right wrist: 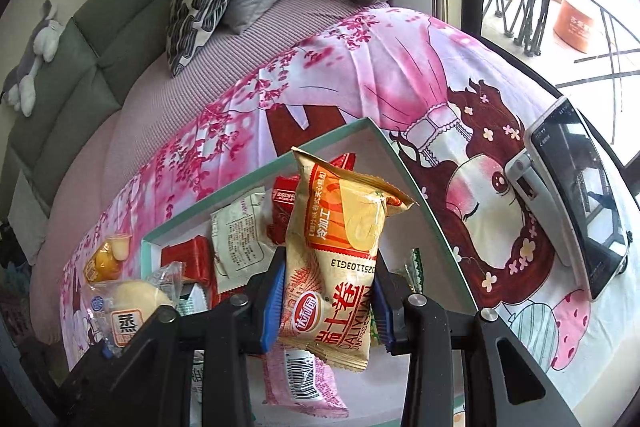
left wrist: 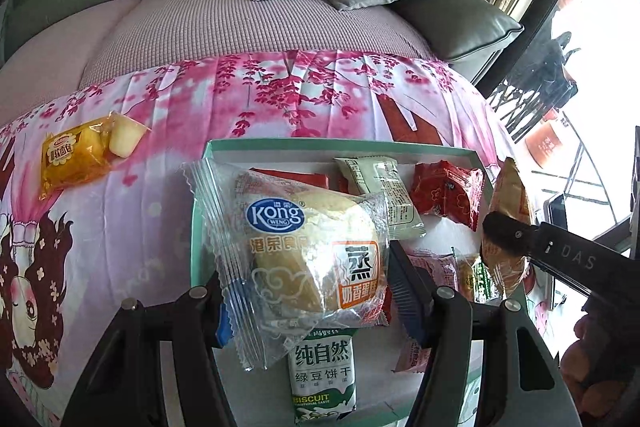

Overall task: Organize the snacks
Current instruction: 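Lower both packs into the tray and open both tools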

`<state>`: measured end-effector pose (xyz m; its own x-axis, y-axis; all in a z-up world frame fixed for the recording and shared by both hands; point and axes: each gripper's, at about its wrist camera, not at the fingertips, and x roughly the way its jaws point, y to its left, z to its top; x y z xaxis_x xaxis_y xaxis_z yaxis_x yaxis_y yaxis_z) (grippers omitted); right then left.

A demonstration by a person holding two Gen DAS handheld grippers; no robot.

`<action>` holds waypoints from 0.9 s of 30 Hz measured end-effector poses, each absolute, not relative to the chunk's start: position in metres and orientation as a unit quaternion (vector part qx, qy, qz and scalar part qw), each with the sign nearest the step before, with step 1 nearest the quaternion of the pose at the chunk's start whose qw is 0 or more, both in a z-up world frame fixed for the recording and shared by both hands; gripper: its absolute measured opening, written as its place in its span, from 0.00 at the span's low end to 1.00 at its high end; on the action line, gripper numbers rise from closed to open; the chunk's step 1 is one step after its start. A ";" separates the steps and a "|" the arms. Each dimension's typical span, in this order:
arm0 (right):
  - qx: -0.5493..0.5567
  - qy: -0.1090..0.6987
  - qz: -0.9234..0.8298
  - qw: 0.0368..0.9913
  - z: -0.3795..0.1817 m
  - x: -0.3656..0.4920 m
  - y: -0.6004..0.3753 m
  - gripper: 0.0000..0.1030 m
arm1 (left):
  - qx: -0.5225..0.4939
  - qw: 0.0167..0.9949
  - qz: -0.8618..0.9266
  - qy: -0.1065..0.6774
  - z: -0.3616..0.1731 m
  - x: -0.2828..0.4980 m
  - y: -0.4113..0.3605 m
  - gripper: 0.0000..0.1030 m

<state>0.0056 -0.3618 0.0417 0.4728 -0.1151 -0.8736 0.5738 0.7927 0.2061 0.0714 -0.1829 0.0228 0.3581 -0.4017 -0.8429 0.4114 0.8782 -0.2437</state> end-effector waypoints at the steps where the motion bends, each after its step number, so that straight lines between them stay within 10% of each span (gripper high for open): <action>1: 0.245 0.471 -0.209 0.821 0.040 0.006 -0.362 0.39 | 0.006 0.824 -0.247 0.510 0.022 0.071 -0.184 0.63; 12: 0.257 0.488 -0.210 0.807 0.026 0.009 -0.365 0.44 | 0.017 0.818 -0.253 0.516 0.011 0.066 -0.194 0.64; 27: 0.251 0.487 -0.201 0.812 0.023 0.012 -0.366 0.86 | -0.014 0.828 -0.220 0.515 0.025 0.077 -0.171 0.81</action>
